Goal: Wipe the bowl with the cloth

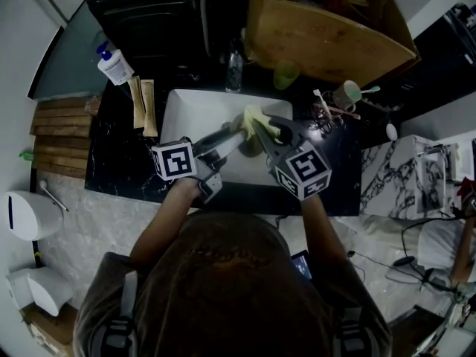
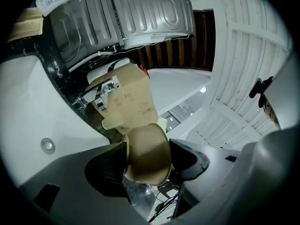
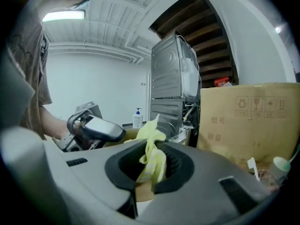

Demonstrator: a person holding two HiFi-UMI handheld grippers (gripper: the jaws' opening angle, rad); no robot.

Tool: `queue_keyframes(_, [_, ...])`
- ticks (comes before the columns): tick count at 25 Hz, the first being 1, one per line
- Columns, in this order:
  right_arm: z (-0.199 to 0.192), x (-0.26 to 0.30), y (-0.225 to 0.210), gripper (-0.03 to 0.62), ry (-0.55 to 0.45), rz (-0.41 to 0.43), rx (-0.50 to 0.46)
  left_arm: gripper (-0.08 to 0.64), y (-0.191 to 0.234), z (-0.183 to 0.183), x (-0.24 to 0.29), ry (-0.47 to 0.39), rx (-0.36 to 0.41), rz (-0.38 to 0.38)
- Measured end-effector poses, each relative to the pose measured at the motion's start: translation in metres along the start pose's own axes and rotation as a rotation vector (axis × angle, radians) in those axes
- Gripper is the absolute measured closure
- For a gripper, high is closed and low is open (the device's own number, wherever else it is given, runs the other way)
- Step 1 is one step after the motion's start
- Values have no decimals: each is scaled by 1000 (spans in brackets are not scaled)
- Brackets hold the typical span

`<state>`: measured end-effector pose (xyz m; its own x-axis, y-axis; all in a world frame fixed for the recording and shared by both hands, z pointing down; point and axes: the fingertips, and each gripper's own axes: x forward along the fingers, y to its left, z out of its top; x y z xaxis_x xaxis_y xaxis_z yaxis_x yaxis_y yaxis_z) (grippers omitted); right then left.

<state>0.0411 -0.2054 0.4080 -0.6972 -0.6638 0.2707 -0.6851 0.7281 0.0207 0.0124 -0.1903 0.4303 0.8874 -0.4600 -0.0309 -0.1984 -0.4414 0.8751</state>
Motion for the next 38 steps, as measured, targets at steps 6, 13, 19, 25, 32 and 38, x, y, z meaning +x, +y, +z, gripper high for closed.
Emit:
queue_keyframes(6, [-13,1,-9,565,59,-50,-67,281,0,-4,3,8,-15,-6])
queue_keyframes(13, [-31,0,-17,565,160,-91,-133,279,0,-2,3,-4,-26,-14])
queue_keyframes(19, [-41,-1,-15,565,227,-69,-164,279,3,-1,2,-11,-29,-12])
queue_keyframes(25, [-52,0,-10,565,278,-18,-143,279,8,2,0,-35,-61,-19])
queue_keyframes(32, [-66,3,-1,565,308,26,-106,279,17,4,-1,-46,-70,-7])
queue_keyframes(38, [-79,4,7,565,337,39,-70,281,29,8,-1,-64,-82,7])
